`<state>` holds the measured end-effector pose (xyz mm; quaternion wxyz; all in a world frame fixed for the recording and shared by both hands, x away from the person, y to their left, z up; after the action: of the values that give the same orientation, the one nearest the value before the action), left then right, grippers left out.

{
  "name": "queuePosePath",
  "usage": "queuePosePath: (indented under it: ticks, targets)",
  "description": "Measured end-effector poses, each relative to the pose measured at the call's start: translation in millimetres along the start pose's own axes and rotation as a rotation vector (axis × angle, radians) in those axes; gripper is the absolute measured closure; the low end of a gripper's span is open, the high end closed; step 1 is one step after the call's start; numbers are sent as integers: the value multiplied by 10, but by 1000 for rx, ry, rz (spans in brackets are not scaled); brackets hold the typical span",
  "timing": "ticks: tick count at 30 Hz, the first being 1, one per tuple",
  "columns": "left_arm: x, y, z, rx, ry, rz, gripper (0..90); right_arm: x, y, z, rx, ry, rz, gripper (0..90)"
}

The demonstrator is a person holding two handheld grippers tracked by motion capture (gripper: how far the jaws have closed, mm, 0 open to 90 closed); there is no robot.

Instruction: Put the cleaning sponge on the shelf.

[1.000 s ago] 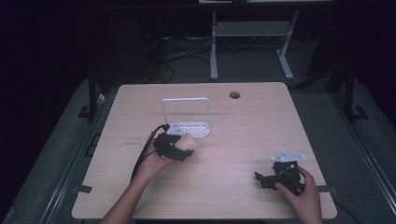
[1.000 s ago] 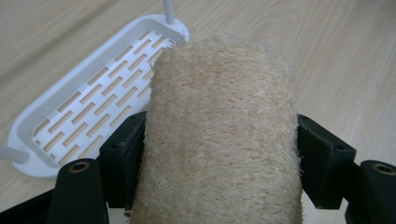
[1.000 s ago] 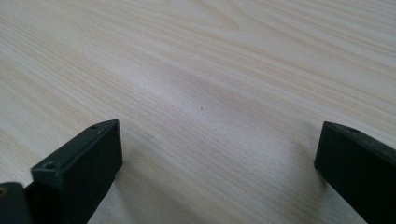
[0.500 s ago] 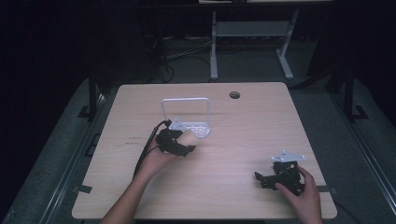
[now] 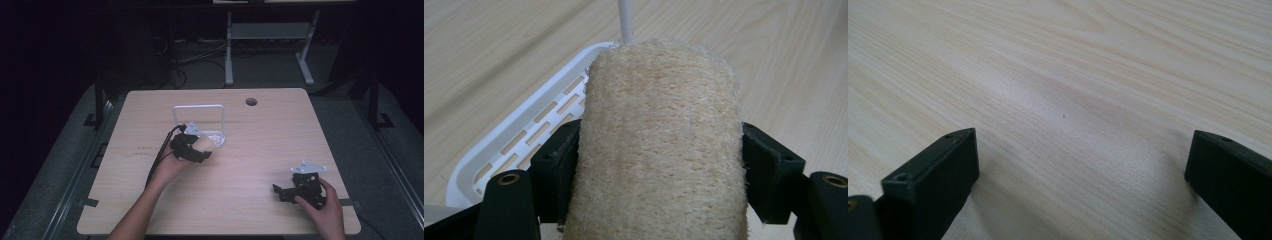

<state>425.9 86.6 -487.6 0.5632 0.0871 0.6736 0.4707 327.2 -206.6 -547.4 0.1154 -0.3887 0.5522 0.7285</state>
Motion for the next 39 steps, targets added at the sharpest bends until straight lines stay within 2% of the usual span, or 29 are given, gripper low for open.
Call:
queuePosePath:
  ticks: [17,21,39]
  targets:
    - [-117,-163,147,-31,10,-4,270,0,0,1,0,-1,0,7]
    - [-127,-209,176,-29,29,3,270,0,0,0,0,0,0,7]
    - [-183,-373,293,-48,49,4,270,0,0,0,0,0,0,7]
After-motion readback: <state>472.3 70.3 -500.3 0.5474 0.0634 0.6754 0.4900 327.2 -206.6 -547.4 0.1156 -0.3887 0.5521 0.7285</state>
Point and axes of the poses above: each handheld gripper's, and its own axes: y roughly backward along the jaws, x roughly out of its underside, z roughly to its left, the point moved 9 cm from there along -y, roughly forward along the jaws, and after that the axes turned 5 degrees about -y, right-handed, at the moved point
